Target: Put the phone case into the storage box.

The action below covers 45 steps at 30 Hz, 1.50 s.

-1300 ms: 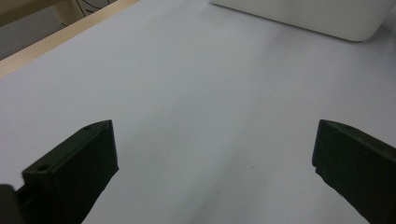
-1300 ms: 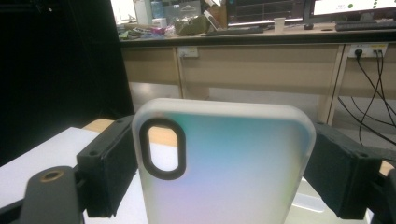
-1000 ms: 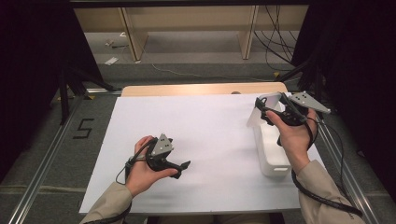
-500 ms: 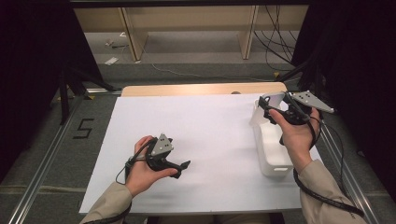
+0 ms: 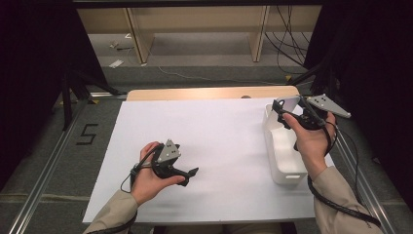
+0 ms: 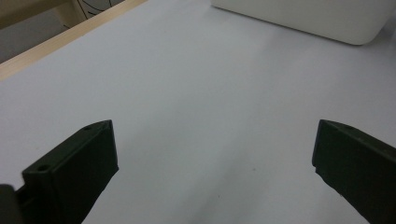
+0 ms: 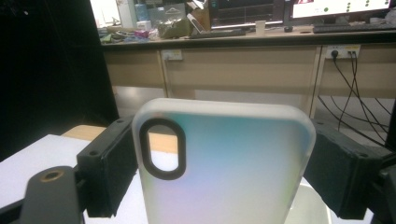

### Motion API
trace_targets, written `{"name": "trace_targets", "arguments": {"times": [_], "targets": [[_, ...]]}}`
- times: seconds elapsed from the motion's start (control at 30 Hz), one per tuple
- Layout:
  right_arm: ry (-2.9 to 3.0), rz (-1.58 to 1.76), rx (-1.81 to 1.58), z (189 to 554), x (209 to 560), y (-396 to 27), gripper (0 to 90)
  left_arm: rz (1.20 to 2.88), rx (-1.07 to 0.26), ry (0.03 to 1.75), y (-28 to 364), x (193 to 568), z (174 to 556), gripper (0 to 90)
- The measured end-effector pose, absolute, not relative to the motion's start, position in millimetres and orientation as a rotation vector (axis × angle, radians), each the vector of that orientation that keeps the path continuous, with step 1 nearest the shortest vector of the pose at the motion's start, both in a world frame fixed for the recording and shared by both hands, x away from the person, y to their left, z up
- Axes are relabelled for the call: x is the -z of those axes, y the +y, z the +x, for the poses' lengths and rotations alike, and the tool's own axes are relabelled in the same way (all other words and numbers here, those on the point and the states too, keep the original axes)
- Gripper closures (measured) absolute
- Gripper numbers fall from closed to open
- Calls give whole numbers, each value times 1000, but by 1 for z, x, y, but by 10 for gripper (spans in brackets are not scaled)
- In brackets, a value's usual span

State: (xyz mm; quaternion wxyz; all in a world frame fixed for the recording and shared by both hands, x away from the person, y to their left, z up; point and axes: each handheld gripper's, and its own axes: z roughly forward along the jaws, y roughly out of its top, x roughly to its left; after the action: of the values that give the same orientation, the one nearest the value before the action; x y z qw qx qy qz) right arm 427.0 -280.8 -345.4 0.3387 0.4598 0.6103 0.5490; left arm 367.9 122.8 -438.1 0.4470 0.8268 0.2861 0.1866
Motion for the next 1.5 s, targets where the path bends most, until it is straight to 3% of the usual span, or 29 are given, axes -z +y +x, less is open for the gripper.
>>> {"name": "trace_targets", "arguments": {"times": [1.5], "targets": [[1540,1245,-1380,434,348,-302,181,2036,-470,708,123,437,368,0]]}}
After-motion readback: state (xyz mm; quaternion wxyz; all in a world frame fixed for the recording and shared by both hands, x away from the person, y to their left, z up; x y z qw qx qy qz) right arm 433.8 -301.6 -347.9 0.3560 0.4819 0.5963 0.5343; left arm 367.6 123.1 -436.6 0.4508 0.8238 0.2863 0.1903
